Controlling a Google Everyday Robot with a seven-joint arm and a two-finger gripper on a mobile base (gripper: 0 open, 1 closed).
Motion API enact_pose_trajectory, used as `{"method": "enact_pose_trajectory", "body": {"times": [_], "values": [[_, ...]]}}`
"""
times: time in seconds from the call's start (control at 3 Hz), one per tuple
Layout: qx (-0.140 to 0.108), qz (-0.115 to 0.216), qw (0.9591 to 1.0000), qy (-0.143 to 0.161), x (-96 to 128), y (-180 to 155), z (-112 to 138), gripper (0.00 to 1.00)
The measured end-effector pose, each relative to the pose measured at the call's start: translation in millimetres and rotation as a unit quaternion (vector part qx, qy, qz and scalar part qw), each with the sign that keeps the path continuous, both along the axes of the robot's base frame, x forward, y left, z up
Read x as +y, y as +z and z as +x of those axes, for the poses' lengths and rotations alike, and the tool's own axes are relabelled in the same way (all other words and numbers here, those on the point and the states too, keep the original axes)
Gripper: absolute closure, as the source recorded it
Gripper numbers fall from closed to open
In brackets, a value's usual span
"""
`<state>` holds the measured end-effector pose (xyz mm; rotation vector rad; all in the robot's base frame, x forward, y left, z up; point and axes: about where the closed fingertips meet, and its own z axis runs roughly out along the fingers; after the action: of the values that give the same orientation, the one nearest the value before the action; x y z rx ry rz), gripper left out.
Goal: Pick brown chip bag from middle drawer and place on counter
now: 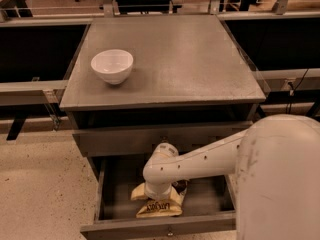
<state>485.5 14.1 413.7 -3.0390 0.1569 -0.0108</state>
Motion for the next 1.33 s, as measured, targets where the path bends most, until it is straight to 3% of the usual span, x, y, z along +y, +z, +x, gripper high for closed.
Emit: {"method": "enact_pose_trajectory", "body": {"times": [0.33, 0.67, 1.0, 1.33], "values": [[0.007, -0.013, 0.9986, 0.051, 2, -32, -2, 0.25], [0.009, -0.028, 0.9965, 0.078, 5, -45, -5, 0.47], [0.007, 0.004, 0.9971, 0.075, 8, -41, -1, 0.7], [0.006, 0.008, 0.9972, 0.074, 8, -37, -1, 0.93]]}}
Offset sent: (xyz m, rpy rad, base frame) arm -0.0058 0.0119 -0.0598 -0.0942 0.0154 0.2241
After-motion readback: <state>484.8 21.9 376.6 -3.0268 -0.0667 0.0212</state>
